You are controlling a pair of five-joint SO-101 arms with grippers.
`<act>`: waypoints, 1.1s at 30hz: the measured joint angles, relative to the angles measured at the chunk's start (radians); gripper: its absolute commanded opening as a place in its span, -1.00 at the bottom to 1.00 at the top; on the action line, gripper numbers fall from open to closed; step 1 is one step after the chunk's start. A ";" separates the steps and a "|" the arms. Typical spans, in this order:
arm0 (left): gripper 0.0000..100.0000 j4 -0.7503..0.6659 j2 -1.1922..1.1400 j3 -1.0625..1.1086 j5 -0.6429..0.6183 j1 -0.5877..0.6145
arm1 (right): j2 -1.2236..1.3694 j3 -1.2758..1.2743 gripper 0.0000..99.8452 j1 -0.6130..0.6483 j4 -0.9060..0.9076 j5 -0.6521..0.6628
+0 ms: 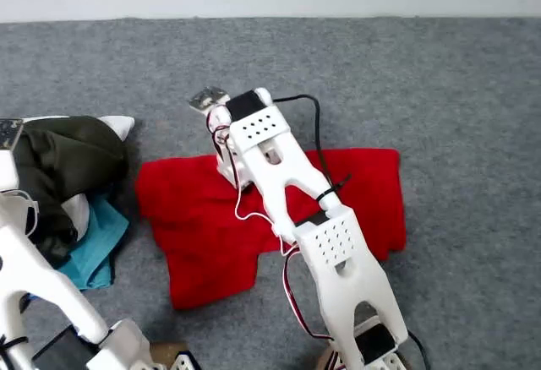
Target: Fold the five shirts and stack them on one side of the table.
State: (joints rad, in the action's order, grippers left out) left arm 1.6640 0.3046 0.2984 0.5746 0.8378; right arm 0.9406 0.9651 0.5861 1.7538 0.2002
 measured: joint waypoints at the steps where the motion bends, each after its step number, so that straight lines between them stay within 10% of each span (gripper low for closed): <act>1: -0.97 0.000 0.000 0.000 0.000 0.000 | 0.000 0.006 -0.66 0.000 0.000 0.000; 16: -0.97 -0.021 0.000 0.000 0.000 0.000 | -0.064 0.014 -0.98 0.215 -0.066 0.037; 26: -0.97 -0.021 0.000 0.000 0.000 0.000 | 0.006 0.015 -0.98 0.057 -0.364 0.114; 33: -0.97 -0.021 0.000 0.000 0.000 0.000 | -0.002 0.049 -0.98 0.038 -0.261 0.114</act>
State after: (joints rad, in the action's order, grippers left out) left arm 1.6425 0.3046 0.2984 0.5746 0.8378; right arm 0.9390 1.0142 0.6245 1.4929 0.3138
